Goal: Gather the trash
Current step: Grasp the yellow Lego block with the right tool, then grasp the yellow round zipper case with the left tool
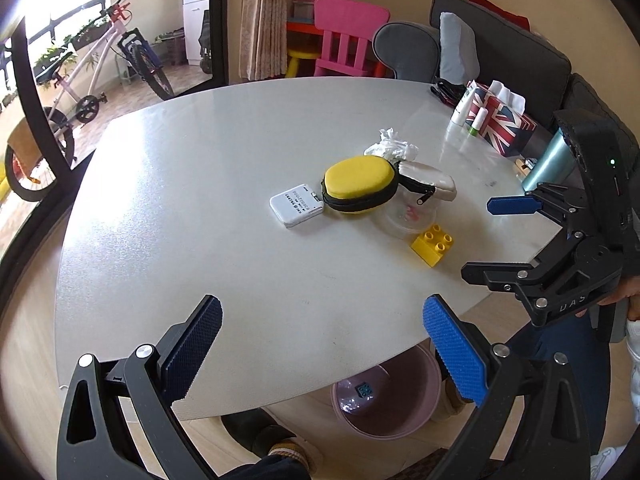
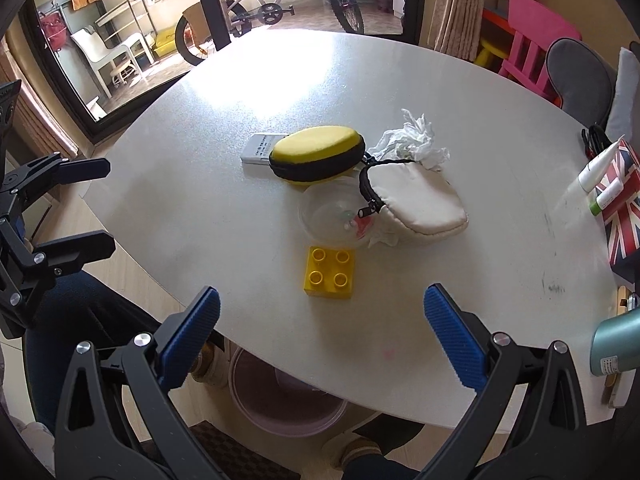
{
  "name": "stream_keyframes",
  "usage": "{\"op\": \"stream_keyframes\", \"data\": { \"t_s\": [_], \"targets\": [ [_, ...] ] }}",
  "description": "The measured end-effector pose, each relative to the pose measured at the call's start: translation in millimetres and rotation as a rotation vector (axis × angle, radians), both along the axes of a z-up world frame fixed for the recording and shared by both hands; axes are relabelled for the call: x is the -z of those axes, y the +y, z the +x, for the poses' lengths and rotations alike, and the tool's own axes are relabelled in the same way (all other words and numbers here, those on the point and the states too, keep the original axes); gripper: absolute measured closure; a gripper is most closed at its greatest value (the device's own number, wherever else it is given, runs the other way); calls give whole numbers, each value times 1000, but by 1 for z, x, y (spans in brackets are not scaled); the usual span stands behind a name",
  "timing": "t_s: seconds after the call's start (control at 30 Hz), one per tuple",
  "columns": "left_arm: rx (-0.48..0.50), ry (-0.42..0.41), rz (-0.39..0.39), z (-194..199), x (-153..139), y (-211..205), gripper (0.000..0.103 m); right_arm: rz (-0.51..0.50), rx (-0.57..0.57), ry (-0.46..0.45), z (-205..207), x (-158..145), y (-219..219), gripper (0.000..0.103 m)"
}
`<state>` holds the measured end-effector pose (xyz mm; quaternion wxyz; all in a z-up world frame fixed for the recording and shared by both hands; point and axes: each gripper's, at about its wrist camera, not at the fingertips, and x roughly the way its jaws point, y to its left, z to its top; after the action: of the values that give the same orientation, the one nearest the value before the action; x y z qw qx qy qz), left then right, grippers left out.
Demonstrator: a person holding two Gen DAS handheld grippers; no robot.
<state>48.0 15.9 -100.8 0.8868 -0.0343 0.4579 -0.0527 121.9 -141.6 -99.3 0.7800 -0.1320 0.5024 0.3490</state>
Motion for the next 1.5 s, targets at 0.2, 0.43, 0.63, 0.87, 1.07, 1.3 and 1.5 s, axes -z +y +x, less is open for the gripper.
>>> {"op": "stream_keyframes", "data": {
  "t_s": [0.2, 0.43, 0.63, 0.87, 1.07, 1.3, 1.5],
  "targets": [
    [-7, 12, -8, 8, 6, 8, 6, -13, 2, 35, 11, 16, 11, 3],
    [-7, 23, -16, 15, 11, 12, 6, -14, -6, 54, 17, 27, 18, 4],
    [-3, 27, -23, 18, 13, 14, 6, -50, -22, 66, 19, 38, 25, 40],
    [9, 25, -25, 23, 12, 9, 6, -57, -12, 35, 15, 35, 22, 71],
    [14, 22, -22, 28, 10, 7, 6, -32, -8, 29, 13, 26, 12, 71],
    [30, 16, -37, 44, 4, -1, 6, -4, 8, 14, 9, 10, -9, 71],
    [51, 13, -62, 67, -1, -12, 6, 4, 31, 7, 10, 7, -27, 71]
  ]
}}
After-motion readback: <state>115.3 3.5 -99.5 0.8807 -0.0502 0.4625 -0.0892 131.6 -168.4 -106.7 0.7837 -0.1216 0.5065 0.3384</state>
